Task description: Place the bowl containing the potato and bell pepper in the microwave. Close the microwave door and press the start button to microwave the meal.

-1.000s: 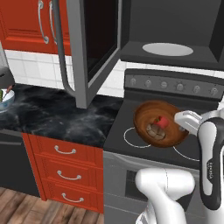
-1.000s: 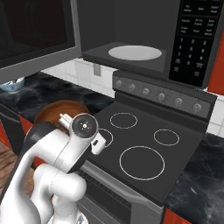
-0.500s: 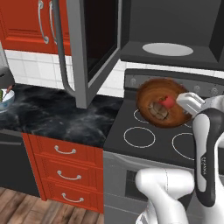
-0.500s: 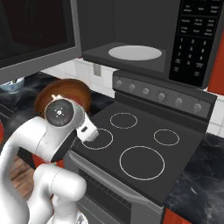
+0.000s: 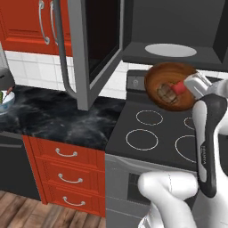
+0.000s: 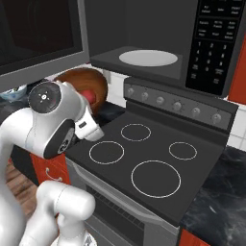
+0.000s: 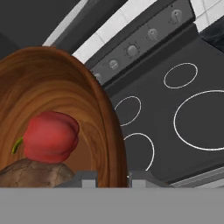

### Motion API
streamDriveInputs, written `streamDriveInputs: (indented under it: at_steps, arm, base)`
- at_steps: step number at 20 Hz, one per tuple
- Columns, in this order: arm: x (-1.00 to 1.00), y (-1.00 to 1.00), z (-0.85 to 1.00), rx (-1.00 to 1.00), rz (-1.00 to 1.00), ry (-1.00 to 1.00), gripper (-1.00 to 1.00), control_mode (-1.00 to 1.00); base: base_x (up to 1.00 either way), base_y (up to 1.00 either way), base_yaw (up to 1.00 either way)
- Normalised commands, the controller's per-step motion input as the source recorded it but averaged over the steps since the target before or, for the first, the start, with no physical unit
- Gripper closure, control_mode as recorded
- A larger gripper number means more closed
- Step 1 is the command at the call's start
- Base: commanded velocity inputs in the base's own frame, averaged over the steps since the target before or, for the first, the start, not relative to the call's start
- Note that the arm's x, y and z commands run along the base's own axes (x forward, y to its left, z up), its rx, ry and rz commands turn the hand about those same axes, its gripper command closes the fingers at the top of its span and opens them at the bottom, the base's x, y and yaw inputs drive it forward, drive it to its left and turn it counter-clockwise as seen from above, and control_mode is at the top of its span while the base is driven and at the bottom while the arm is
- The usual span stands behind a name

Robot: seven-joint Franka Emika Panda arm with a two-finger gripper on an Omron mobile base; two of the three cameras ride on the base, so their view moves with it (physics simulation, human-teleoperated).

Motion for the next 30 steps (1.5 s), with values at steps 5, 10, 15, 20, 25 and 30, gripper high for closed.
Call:
streamDriveInputs:
  at_steps: [5, 10, 15, 20, 25, 30]
  arm:
    - [0.1, -0.34, 0.49, 0.19, -0.22, 0.01, 1.0, -1.0]
    - [0.29, -0.3, 0.32, 0.13, -0.22, 0.03, 1.0, -1.0]
    - [0.38, -0.44, 0.2, 0.11, -0.07, 0.0, 1.0, -1.0]
    - [0.53, -0.23, 0.03, 0.01, -0.04, 0.0, 1.0, -1.0]
    - [0.62, -0.28, 0.1, 0.0, -0.07, 0.0, 1.0, -1.0]
    - [0.53, -0.1, 0.28, 0.0, -0.03, 0.0, 1.0, -1.0]
  base:
    - [0.0, 0.0, 0.0]
    - [0.0, 0.0, 0.0]
    - [0.0, 0.0, 0.0]
    - [0.0, 0.0, 0.0]
    - [0.0, 0.0, 0.0]
    - [0.0, 0.0, 0.0]
